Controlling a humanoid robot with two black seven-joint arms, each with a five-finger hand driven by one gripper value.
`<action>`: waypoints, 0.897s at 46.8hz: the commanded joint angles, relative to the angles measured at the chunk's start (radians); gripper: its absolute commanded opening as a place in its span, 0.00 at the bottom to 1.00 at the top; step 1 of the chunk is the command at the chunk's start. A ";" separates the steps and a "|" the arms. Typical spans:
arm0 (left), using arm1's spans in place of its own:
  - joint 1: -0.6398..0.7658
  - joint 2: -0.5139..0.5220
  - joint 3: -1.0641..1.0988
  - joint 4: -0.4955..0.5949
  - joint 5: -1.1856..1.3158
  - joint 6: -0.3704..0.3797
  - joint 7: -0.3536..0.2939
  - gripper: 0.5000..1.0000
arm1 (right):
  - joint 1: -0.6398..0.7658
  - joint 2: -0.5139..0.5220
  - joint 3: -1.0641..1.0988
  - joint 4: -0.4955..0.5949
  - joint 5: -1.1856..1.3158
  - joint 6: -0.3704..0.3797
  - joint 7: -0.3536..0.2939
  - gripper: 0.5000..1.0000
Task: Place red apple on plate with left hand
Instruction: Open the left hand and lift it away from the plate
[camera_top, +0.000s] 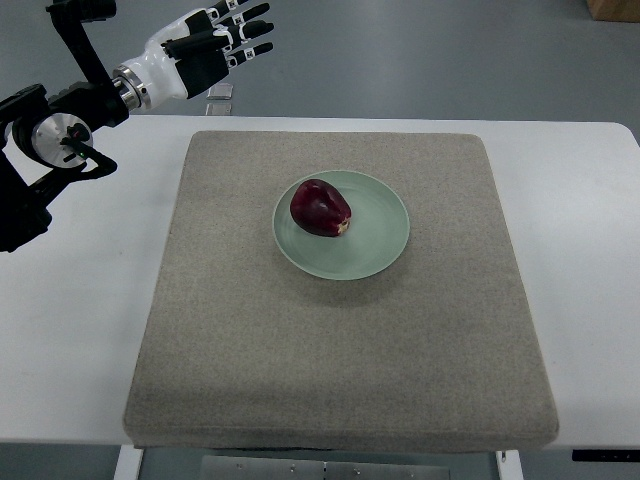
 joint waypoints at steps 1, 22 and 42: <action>0.015 0.001 -0.008 -0.003 -0.095 -0.011 0.018 1.00 | 0.000 0.000 0.000 -0.001 0.000 0.000 0.000 0.86; 0.058 0.031 -0.011 -0.003 -0.115 -0.009 0.021 1.00 | 0.000 0.000 0.002 0.013 0.003 0.011 0.000 0.86; 0.047 0.038 0.003 -0.008 -0.112 -0.003 0.021 1.00 | -0.002 0.000 0.006 0.016 0.009 0.009 0.003 0.86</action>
